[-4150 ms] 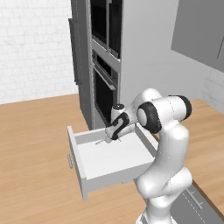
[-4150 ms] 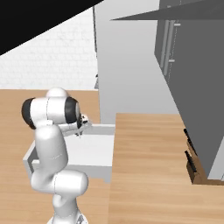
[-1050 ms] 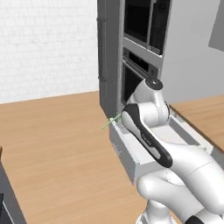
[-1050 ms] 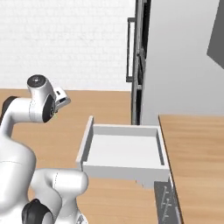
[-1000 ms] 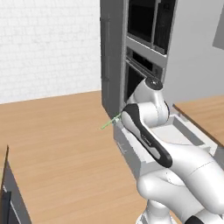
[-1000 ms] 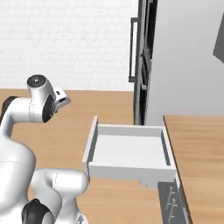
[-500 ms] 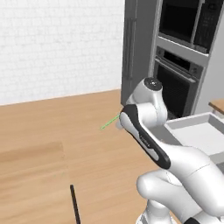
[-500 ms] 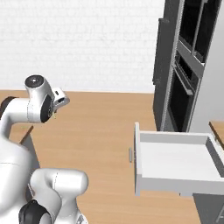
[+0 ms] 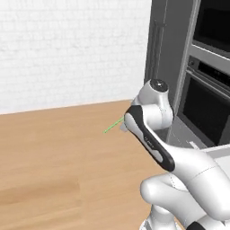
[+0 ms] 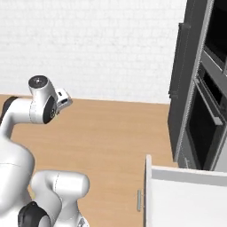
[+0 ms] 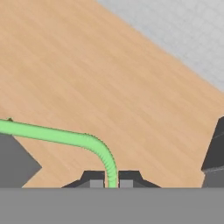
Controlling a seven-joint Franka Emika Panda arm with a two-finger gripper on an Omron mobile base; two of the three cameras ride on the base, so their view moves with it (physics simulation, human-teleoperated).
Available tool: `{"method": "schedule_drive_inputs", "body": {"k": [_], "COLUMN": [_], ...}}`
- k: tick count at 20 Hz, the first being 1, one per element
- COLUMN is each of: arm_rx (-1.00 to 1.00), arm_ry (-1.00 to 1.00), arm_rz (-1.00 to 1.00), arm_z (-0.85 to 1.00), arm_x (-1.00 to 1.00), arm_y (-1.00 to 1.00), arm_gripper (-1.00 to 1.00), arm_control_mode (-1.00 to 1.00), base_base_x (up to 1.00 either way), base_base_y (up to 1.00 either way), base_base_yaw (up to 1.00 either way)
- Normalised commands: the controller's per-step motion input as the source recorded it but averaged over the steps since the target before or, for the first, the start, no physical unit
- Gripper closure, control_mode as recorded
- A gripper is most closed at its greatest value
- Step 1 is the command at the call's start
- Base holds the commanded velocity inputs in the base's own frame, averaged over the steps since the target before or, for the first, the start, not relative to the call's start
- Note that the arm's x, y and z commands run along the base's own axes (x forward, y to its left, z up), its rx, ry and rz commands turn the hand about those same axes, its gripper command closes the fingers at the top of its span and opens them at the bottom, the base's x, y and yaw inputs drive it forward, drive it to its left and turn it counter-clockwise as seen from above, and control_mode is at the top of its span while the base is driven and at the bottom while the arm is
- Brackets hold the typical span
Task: Take a straw from the drawer in front and place it inside the glass cup on the dining counter.
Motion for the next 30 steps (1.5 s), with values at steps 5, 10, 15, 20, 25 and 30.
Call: {"method": "schedule_drive_inputs", "body": {"k": [5,10,15,20,25,30], "arm_rx": [0.0,0.0,0.0,0.0,0.0,0.0], "arm_ry": [0.0,0.0,0.0,0.0,0.0,0.0], "arm_rz": [0.0,0.0,0.0,0.0,0.0,0.0], "arm_z": [0.0,0.0,0.0,0.0,0.0,0.0], "arm_x": [0.0,0.0,0.0,0.0,0.0,0.0], "arm_y": [0.0,0.0,0.0,0.0,0.0,0.0], "arm_gripper": [1.0,1.0,1.0,1.0,1.0,1.0], "arm_control_mode": [1.0,1.0,1.0,1.0,1.0,1.0], "base_base_x": [1.0,0.96,0.98,0.91,0.81,0.76], "base_base_y": [0.0,-0.04,-0.04,0.0,0.0,0.0], "base_base_yaw": [0.36,0.46,0.54,0.63,0.7,0.72]}}
